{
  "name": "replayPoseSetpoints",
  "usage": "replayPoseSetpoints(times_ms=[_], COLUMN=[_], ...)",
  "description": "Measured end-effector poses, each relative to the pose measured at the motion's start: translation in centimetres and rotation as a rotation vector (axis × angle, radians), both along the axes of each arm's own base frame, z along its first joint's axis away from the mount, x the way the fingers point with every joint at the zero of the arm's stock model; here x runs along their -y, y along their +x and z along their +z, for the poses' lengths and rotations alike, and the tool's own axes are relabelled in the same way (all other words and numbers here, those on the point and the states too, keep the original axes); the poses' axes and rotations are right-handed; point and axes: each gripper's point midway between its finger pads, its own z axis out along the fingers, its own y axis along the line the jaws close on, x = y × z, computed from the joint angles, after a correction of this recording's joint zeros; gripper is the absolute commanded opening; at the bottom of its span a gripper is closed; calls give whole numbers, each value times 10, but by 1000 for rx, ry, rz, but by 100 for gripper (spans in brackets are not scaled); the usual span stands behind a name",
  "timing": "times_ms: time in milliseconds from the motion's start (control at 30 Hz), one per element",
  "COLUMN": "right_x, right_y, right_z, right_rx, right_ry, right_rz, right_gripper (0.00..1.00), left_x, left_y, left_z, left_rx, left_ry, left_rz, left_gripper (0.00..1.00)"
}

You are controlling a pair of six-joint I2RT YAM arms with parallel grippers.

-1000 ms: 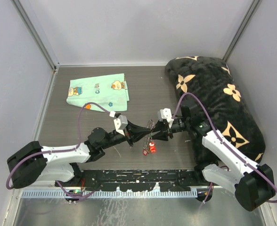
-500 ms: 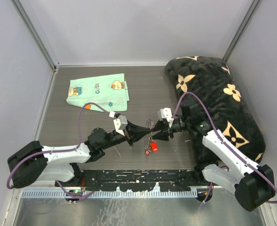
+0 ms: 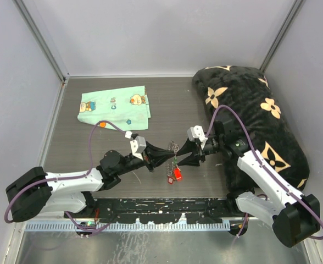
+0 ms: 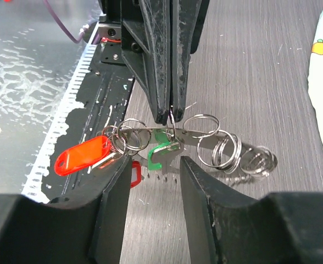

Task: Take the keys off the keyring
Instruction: Remove the key from the keyring.

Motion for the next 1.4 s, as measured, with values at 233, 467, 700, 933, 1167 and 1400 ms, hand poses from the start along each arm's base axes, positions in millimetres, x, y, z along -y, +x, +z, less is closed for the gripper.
replayPoseSetpoints(times_ms=[233,467,700,933,1167,1400], right_x=[1,1,0,0,0,9], right_y=[-3,-1,2,2,2,8], right_z=[9,12,16,18,17,7], right_rx=[-30,-62,-71,-82,-66,18], right_ry=[27,29,38,43,40,-55], right_rz=[15,-2,-14,-13,-8,-33], right_gripper=[43,42,24,2,1,1], left_x=[2,6,7,8,8,-9], left_y=[-2,-2,-4,-4,-4,-7], left_z=[-3,-14,-15,-12,-12,-1], left_rx=[-5,-29,-35,-29,-31,-49], left_ry=[9,31,30,16,16,-10], left_rz=[-16,-30,-41,-45,-44,-10], left_gripper=[0,0,0,0,24,51])
